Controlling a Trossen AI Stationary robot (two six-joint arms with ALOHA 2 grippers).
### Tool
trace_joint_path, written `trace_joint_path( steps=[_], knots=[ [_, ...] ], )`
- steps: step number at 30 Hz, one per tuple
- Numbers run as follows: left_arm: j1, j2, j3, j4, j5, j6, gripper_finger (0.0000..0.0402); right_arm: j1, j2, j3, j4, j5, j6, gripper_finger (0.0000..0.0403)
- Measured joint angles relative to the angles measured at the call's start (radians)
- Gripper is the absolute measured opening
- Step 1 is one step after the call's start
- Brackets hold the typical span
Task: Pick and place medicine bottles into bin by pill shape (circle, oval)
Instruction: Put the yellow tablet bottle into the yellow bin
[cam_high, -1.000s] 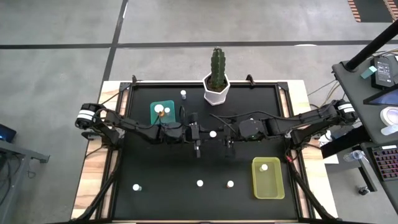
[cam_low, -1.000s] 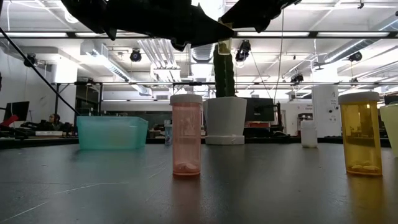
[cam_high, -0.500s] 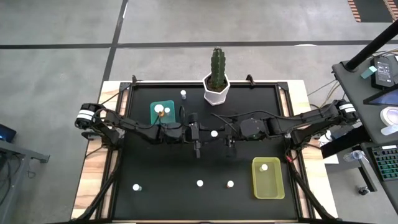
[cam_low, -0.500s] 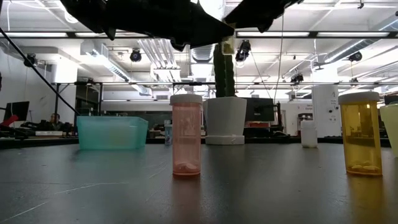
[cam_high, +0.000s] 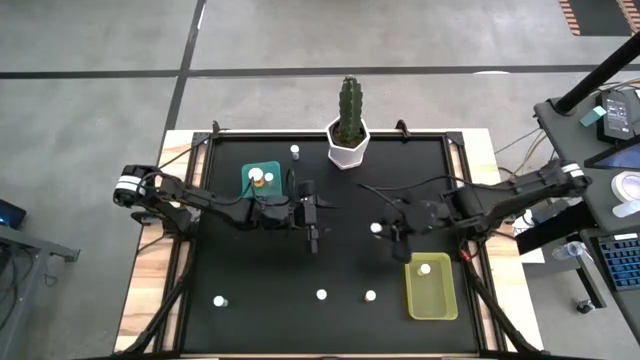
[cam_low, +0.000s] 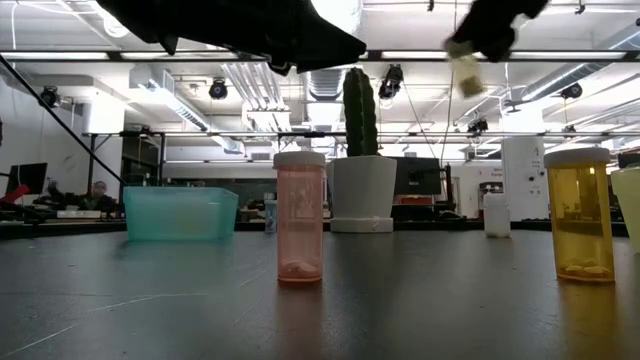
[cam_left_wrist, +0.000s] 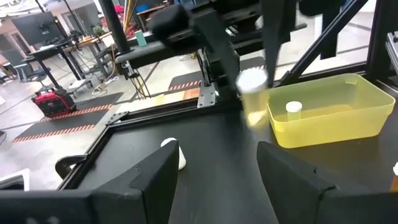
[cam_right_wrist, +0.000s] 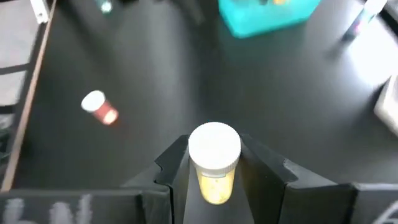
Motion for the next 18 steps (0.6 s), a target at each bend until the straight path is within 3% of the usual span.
trace_joint_path(
  steps=[18],
  knots=[
    [0.001,-0.001,0.000,-0.005,0.000,-0.001,0.0201,0.511,-0.114,-0.050,-0.203,0.094,0.517,0.0111]
  ],
)
